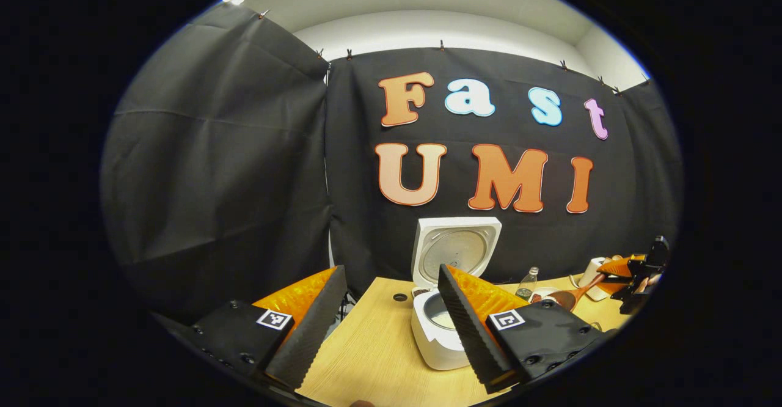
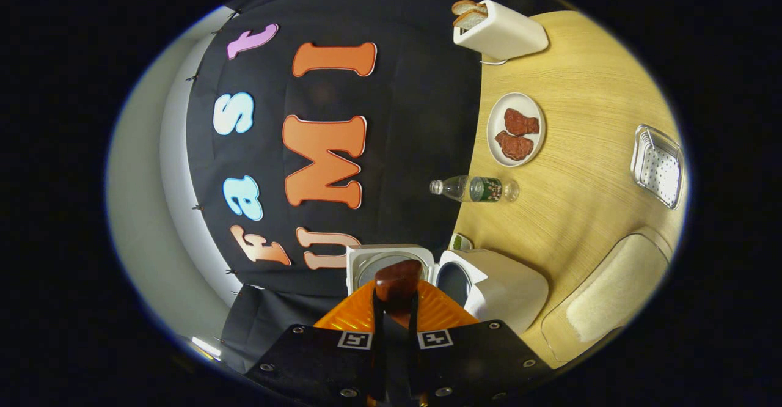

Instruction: Close the left gripper, press the button to open the rice cooker; take a wooden spoon from the chopstick holder with the right hand, scoop a spoonful of rice and pour it into the rice cooker, then put the wooden spoon back into the chopstick holder.

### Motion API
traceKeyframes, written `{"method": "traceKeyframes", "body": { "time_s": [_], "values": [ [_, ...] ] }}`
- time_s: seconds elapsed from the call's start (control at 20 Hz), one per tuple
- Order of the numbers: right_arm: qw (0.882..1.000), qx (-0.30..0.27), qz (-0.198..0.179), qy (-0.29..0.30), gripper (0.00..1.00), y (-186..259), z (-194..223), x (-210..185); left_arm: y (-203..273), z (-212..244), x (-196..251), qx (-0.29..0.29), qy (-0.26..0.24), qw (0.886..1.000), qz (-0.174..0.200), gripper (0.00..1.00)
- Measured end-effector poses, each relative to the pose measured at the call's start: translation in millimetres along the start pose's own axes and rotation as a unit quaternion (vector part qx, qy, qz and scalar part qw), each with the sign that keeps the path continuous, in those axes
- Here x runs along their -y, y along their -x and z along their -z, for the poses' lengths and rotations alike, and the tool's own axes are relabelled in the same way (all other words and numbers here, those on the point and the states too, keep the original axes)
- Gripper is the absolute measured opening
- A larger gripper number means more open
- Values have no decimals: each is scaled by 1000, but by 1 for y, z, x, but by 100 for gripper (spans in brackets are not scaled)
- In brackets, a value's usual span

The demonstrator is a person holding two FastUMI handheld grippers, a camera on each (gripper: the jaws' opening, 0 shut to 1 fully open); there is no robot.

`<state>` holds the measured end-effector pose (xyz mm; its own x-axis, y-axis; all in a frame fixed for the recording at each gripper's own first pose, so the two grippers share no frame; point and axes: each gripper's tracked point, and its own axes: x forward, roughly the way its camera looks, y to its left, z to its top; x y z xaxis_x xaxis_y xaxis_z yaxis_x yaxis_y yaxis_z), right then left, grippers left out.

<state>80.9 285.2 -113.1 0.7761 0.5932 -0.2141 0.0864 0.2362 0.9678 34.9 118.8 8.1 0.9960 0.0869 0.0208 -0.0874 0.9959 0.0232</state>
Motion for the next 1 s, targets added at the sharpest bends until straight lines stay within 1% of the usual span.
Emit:
{"method": "traceKeyframes", "body": {
  "time_s": [0.2, 0.4, 0.55, 0.75, 1.0],
  "values": [
    [1000, 2, -10, 2, 13, -32, 3, -25, -1, 5, -4, -7, 5, 1000, -1, 100],
    [999, 8, -18, 27, 13, -63, 10, -47, 0, 8, -2, -10, 9, 1000, 11, 100],
    [997, 13, -16, 75, 13, -90, 14, -59, -3, 18, -7, -20, 11, 1000, 14, 100],
    [987, 34, -6, 155, 13, -121, 18, -72, -11, 24, -19, -24, 9, 1000, 7, 100],
    [978, 45, -4, 203, 13, -143, 26, -82, -20, 28, -29, -27, 7, 1000, 3, 100]
  ]
}}
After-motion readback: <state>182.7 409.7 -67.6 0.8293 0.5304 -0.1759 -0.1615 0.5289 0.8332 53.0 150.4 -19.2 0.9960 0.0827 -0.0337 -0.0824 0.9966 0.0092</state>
